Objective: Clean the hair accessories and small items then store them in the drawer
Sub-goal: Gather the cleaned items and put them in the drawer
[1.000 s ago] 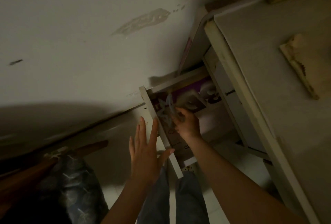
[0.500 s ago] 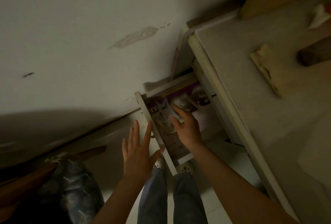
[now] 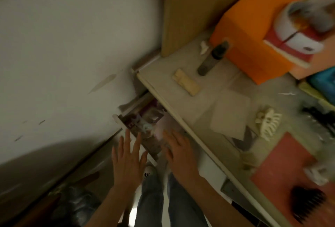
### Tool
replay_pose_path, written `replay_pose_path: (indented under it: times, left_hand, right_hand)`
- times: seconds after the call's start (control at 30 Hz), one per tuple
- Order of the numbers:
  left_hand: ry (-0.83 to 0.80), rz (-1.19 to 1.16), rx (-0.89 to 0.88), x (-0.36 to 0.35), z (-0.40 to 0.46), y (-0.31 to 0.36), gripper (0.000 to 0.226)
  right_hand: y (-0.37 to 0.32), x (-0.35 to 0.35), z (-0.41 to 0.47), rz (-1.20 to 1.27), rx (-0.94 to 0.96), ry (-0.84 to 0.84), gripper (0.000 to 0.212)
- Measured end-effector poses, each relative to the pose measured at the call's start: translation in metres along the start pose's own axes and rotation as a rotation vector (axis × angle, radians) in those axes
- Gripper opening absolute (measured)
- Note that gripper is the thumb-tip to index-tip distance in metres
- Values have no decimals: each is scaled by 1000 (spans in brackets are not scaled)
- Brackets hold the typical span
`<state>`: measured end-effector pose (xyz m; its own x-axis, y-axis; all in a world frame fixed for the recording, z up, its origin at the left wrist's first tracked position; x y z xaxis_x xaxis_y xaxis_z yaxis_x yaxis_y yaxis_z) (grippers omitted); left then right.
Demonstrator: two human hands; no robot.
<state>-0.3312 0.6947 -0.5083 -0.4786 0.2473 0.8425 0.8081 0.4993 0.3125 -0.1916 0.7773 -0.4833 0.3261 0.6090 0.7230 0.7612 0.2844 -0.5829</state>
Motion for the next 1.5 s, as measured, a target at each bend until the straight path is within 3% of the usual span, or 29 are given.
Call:
replay_pose_path:
  times: [0.17, 0.43, 0.53, 0.63, 0.73, 0.83, 0.93, 1.2, 1.3, 1.4, 1.5]
  left_hand:
    - [-101, 116, -116, 20, 0, 46, 60]
    - [-114, 218, -436, 28, -2, 157, 50]
    - [-75, 254, -538, 24, -1, 206, 52]
    - [-101, 245, -562, 17, 6, 251, 75]
    - [-106, 321, -567, 6, 8, 295, 51]
    - [-153, 297, -522, -4, 12, 321, 65]
    - [-121, 314, -501, -15, 13, 344, 51]
    - [-108, 287, -462, -38, 31, 382, 60]
    - [-102, 217, -418, -47, 35, 381, 70]
    - [-112, 134, -519, -48, 38, 381, 84]
    - [-78, 37, -580, -42, 34, 386, 74]
  right_hand:
    - [20, 40, -43, -76, -87, 141, 46]
    - [82, 115, -106, -92, -287, 389, 50]
    - [120, 140, -127, -200, -403, 359, 50]
    - [156, 164, -144, -135, -502, 332, 51]
    - [191, 186, -158, -123, -565, 365, 46]
    - [215, 204, -162, -63, -583, 340, 47]
    - [243, 219, -165, -69, -582, 341, 47]
    - [292, 232, -178, -20, -620, 318, 67]
    - [297, 234, -182, 68, -639, 215, 79]
    - [303, 236, -186, 161, -658, 160, 95]
    - [308, 236, -186, 226, -641, 166, 112]
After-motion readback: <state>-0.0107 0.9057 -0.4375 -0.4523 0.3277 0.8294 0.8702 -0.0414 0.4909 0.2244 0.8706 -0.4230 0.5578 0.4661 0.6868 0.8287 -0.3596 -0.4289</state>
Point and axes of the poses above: each hand's wrist, its own z-axis towards the middle knuckle, its own x-axis out of the back of the hand, y = z × x, the point moved 2 cm from there along z, towards the middle knuckle, and after that the axes turned 9 degrees about -y, right-handed, at the moved point
